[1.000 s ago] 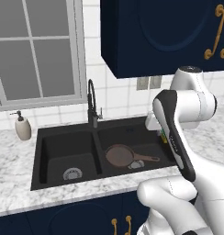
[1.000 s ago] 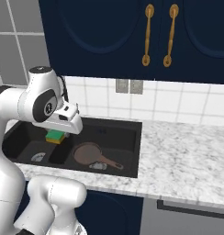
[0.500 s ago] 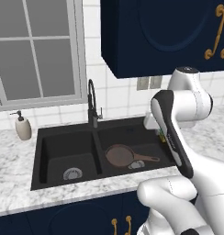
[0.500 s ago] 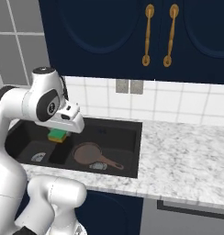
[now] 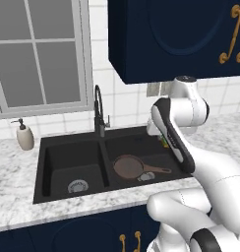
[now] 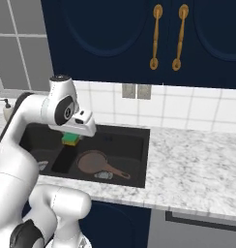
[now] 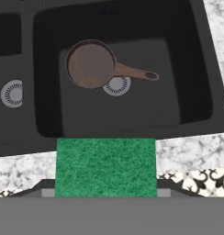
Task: Pick the pan and sponge and place them into the sink. Then turn on the water.
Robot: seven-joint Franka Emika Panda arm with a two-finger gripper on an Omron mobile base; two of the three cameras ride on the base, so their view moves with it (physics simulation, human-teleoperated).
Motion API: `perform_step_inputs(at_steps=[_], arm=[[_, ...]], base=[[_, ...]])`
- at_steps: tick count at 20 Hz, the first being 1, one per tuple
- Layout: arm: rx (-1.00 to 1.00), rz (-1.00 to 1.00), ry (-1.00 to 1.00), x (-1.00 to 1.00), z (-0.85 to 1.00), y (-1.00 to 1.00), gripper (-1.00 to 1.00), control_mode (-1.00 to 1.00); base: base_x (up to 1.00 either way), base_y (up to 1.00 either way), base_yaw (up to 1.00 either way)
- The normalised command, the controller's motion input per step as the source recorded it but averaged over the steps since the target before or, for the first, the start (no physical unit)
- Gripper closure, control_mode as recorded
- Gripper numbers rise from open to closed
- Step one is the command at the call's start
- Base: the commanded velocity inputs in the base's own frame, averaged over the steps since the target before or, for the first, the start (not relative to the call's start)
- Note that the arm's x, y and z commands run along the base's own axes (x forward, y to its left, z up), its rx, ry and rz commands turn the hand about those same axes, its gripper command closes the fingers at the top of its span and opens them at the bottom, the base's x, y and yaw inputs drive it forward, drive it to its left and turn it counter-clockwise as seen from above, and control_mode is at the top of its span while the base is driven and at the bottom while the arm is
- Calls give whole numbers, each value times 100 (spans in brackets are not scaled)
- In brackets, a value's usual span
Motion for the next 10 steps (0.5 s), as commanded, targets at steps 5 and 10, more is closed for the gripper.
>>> perform_step_inputs(at_steps=[5,10], arm=[[0,0,0,25,-62,0,100,-100],[0,0,0,28,-54,0,100,-100]], base=[[0,0,0],[0,0,0]])
